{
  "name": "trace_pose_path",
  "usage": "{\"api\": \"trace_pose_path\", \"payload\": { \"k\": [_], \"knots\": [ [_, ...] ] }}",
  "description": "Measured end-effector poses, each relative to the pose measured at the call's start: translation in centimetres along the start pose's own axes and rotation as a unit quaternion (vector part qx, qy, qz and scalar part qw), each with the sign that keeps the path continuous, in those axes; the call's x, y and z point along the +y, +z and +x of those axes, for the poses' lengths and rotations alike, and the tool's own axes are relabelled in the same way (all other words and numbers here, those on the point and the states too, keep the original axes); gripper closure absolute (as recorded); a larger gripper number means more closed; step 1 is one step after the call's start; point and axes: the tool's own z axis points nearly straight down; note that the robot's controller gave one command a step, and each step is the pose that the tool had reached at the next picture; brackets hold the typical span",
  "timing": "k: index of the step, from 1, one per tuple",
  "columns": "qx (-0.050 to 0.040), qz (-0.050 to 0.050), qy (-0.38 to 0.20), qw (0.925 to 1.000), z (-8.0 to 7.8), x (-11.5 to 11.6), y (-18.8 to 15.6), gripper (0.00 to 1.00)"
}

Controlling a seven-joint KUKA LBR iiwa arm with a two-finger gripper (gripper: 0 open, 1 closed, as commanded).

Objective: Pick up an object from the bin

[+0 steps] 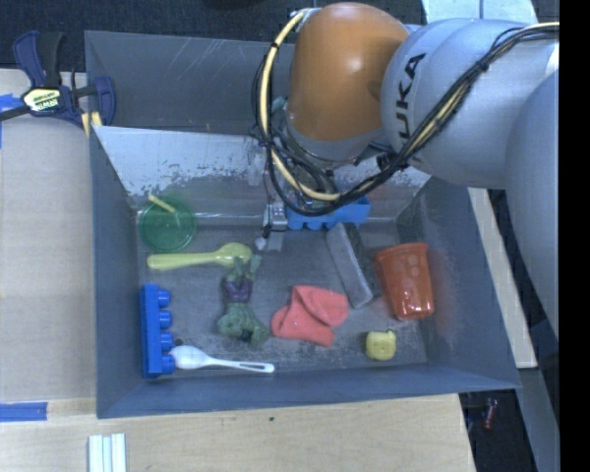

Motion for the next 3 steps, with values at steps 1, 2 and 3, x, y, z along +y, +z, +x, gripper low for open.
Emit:
{"api": "trace_pose_path", "payload": {
  "k": [1, 2, 3],
  "knots": [
    [-0.0043, 0.0, 0.001, 1.0, -0.2, -0.1, -0.5, 0.0],
    [-0.006, -0.001, 0.026, 0.9996, 1.6, -4.1, 7.3, 0.0],
    [-0.0095, -0.002, 0.032, 0.9994, 3.3, -6.1, 12.1, 0.0]
  ]
}}
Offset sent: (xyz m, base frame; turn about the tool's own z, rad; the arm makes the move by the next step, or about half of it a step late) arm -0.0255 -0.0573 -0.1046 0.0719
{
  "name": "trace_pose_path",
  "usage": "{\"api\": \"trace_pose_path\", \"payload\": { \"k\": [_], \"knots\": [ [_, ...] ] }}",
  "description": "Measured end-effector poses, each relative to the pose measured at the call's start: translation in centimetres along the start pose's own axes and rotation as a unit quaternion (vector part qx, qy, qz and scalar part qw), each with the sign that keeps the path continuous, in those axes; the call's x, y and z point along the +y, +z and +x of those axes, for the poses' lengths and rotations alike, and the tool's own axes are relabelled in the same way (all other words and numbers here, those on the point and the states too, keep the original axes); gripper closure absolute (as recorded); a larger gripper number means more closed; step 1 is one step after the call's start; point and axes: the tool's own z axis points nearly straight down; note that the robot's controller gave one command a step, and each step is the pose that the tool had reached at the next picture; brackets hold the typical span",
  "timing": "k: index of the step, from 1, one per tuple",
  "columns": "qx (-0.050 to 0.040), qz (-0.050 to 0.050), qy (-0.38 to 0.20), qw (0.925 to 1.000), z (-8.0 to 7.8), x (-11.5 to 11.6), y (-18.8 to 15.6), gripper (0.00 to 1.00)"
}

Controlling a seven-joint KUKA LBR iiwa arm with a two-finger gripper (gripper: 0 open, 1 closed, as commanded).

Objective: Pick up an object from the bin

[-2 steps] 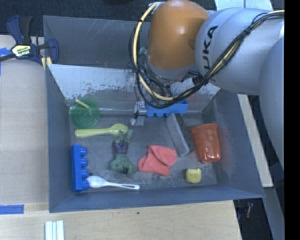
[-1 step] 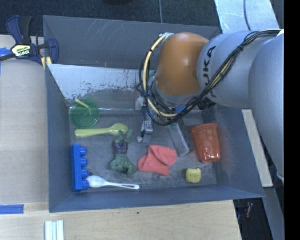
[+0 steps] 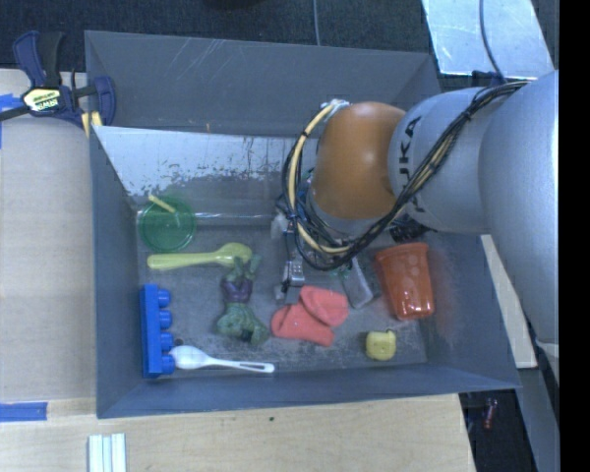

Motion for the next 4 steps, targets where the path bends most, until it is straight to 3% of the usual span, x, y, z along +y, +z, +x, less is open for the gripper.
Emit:
{"api": "trace_pose_path", "payload": {
  "k": [1, 2, 3, 4],
  "knots": [
    [0.0001, 0.001, -0.006, 1.0, 3.2, -0.7, -0.4, 0.0],
    [-0.0012, 0.0, -0.127, 0.9918, 6.2, -3.6, -0.4, 0.0],
    [0.0, 0.0, -0.057, 0.9984, 7.6, -7.5, -0.5, 0.0],
    [-0.0013, 0.0, -0.091, 0.9958, 5.6, -10.8, -0.9, 0.0]
  ]
}}
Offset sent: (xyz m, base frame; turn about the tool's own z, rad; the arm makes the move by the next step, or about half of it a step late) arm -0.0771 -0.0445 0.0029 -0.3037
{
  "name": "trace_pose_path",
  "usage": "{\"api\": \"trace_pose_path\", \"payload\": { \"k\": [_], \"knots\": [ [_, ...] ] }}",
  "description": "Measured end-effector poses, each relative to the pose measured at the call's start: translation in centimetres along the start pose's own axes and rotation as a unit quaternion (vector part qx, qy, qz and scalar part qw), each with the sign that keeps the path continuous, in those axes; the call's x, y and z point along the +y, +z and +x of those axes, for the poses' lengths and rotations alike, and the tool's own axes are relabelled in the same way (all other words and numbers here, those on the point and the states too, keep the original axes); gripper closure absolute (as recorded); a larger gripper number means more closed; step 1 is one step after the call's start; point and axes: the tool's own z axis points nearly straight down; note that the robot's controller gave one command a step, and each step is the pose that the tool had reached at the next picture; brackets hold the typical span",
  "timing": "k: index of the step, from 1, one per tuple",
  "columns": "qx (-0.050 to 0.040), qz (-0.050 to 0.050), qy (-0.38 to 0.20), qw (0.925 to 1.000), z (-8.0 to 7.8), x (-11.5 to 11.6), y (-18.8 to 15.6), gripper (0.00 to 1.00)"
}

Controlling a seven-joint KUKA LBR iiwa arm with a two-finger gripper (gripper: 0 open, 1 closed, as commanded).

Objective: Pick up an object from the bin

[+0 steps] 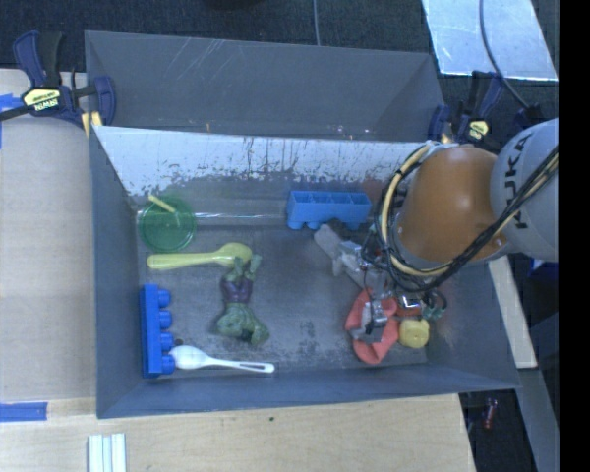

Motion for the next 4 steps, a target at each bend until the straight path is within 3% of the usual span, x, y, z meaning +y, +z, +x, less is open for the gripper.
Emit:
{"api": "trace_pose_path", "payload": {
  "k": [1, 2, 3, 4],
  "knots": [
    [0.0007, -0.003, 0.072, 0.9974, 2.0, -3.8, -1.4, 0.0],
    [-0.0018, -0.001, 0.032, 0.9995, 5.2, -4.9, 0.4, 0.0],
    [-0.0051, -0.001, 0.055, 0.9985, 4.0, -6.9, 0.4, 0.0],
    [-0.0044, -0.001, 0.04, 0.9992, 5.0, -5.8, 0.3, 0.0]
  ]
}}
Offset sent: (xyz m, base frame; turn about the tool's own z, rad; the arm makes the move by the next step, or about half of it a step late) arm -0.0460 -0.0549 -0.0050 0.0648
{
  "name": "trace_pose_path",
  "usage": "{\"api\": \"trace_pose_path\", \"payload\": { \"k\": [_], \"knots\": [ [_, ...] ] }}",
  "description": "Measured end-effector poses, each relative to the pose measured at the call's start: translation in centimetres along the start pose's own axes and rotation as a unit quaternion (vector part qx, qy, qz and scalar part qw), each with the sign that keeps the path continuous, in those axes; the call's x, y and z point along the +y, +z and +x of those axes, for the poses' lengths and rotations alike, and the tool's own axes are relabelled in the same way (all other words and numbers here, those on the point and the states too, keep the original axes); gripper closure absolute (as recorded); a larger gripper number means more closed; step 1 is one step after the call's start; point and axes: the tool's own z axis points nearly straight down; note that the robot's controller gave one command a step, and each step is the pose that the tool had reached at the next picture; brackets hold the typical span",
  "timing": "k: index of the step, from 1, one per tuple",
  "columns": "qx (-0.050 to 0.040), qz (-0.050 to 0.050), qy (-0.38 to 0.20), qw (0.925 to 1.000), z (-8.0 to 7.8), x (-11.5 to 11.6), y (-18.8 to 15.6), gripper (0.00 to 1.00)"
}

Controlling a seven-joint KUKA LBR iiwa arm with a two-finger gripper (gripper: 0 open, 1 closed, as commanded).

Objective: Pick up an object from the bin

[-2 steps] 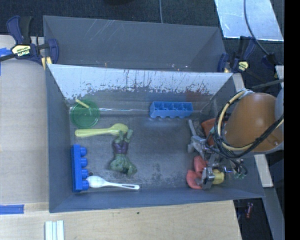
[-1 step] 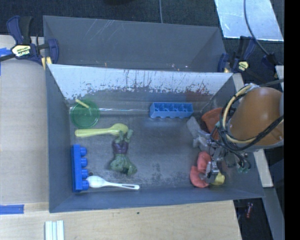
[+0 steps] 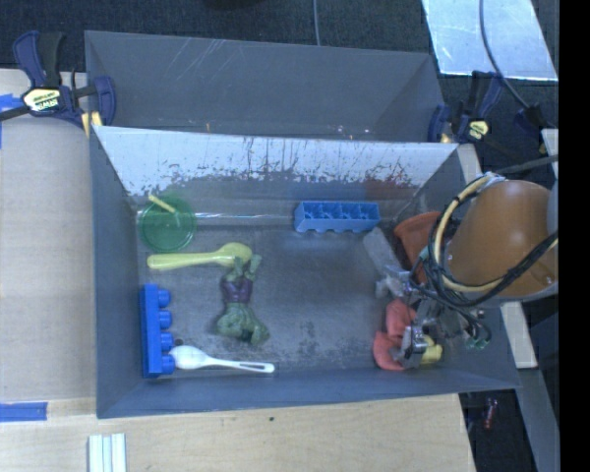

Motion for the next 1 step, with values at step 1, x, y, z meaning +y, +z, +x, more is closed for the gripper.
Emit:
{"api": "trace_pose_path", "payload": {
  "k": [1],
  "knots": [
    [-0.0035, -0.006, -0.155, 0.9879, 0.01, -0.35, -0.25, 0.0]
  ]
}}
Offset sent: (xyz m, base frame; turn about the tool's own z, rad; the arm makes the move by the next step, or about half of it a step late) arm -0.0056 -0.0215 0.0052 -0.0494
